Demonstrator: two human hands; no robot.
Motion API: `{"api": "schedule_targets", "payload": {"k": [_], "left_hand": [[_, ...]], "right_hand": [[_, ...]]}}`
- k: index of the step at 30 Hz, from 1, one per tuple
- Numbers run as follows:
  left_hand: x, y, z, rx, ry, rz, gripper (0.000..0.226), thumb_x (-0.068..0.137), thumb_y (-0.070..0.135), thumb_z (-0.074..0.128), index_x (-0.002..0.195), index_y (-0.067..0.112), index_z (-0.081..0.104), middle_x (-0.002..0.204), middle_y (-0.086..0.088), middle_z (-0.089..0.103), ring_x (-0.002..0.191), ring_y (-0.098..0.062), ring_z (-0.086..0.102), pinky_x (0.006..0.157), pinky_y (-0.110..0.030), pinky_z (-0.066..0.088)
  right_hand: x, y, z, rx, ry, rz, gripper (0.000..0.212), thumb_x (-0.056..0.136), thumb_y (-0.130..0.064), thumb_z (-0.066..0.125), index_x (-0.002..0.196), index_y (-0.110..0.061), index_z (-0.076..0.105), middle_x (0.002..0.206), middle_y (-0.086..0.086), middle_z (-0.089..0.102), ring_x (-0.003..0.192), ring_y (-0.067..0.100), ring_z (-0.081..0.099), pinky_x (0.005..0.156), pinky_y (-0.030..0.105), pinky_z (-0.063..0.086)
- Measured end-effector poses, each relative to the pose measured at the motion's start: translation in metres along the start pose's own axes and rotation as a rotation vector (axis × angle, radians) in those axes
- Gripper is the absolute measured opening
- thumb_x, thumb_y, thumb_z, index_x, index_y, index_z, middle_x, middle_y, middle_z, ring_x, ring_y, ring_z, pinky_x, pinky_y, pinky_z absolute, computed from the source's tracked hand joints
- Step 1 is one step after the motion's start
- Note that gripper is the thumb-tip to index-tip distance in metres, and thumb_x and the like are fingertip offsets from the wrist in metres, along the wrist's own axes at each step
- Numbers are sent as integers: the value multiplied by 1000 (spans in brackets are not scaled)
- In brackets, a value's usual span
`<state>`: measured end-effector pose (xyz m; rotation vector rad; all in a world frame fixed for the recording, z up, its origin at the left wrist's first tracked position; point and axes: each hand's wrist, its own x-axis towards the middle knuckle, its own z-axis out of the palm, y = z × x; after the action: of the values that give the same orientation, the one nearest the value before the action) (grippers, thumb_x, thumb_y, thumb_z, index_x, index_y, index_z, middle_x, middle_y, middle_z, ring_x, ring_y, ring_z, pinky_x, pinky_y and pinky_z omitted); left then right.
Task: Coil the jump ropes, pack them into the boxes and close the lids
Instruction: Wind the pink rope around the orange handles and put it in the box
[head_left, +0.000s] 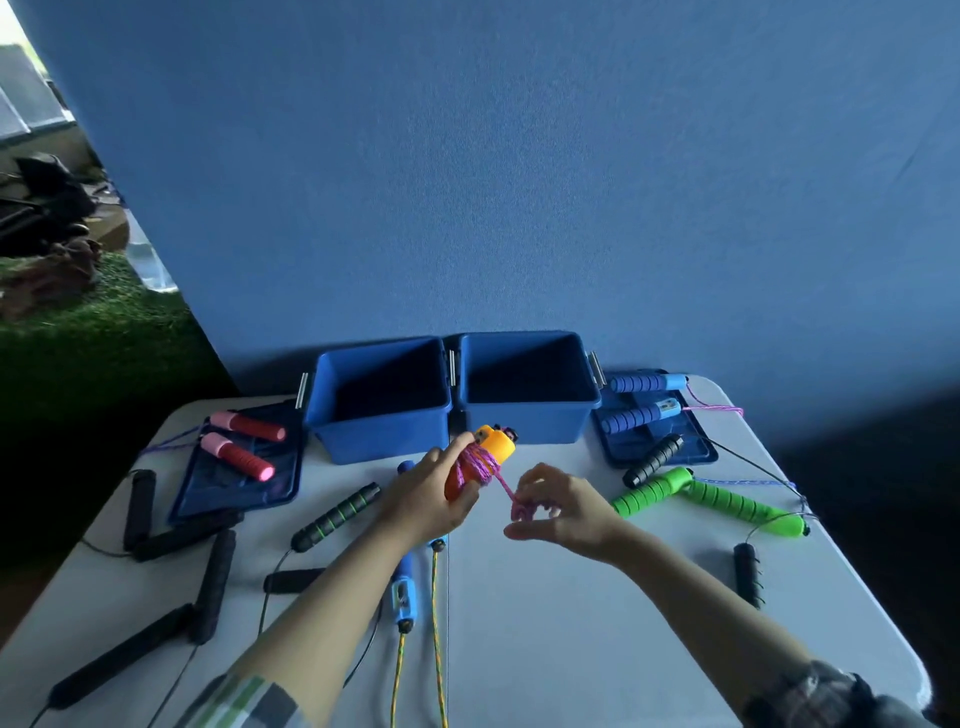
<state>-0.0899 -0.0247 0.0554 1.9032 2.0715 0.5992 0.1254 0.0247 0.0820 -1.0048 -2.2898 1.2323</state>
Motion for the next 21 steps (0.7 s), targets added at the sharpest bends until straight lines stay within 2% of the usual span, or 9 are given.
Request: {"api": "schedule_targets", "payload": {"k": [1, 3, 5, 8, 11, 13, 16, 19, 21], "left_hand": [[0, 1, -1, -7, -19, 3, 60, 80, 64, 32, 136, 50, 16, 108, 1, 55, 91, -25, 60, 77, -42, 53], [1, 3, -3, -14, -47, 4, 57, 79, 65, 31, 133, 50, 20, 109, 3, 56, 91, -24, 60, 77, -42, 53], [3, 6, -5, 11, -75, -15, 53, 79, 65, 33, 129, 52, 23, 112, 5, 57, 94, -24, 60, 79, -41, 52], [4, 12, -7, 35, -121, -17, 49, 82, 64, 37, 128, 54, 25, 117, 10, 57, 93, -23, 60, 78, -37, 50], [1, 16, -7, 115, -127, 53, 51, 86, 57, 38, 134, 51, 22, 122, 9, 56, 96, -22, 61, 71, -31, 45], [-2, 17, -5, 200, -133, 93, 55, 86, 57, 35, 137, 49, 17, 125, 7, 54, 99, -23, 61, 74, -31, 45], [-5, 22, -3, 253, -151, 139, 59, 84, 56, 33, 139, 49, 14, 127, 6, 52, 103, -28, 60, 83, -38, 48], [-2, 27, -4, 272, -145, 181, 59, 88, 49, 41, 142, 49, 17, 126, 5, 51, 102, -28, 61, 78, -35, 43], [-1, 27, -4, 308, -142, 217, 61, 87, 51, 39, 145, 46, 18, 127, 5, 51, 101, -26, 61, 75, -32, 41]], "right_hand": [[-1, 0, -4, 1, -22, -25, 21, 67, -30, 83, 80, -19, 70, 95, -8, 62, 75, 4, 59, 70, 14, 41], [-2, 1, -14, 15, -73, -40, 25, 69, -22, 82, 90, -15, 71, 103, -10, 63, 79, -2, 58, 72, 9, 38], [-2, 2, -20, 32, -122, -16, 29, 72, -19, 80, 98, -14, 68, 98, -12, 65, 84, -2, 59, 78, 13, 42], [-1, 2, -24, 20, -183, 17, 24, 77, -19, 76, 99, -19, 68, 93, -13, 68, 88, 1, 59, 82, 19, 42], [4, 5, -29, -23, -202, 18, 30, 77, -16, 73, 106, -24, 67, 101, -10, 67, 94, 6, 59, 85, 19, 43], [7, 8, -32, -177, -175, -29, 36, 77, -9, 67, 109, -24, 68, 99, -10, 65, 87, 1, 56, 78, 12, 41], [8, 5, -32, -325, -93, -174, 23, 80, -6, 62, 96, -21, 70, 86, -10, 63, 77, 1, 54, 73, 10, 38], [10, 4, -35, -405, -8, -233, 18, 82, -7, 62, 93, -19, 70, 87, -4, 65, 77, 3, 54, 71, 6, 37], [12, 8, -39, -372, 50, -190, 20, 83, -6, 65, 99, -18, 68, 84, -7, 65, 74, -3, 55, 71, 3, 38]]}}
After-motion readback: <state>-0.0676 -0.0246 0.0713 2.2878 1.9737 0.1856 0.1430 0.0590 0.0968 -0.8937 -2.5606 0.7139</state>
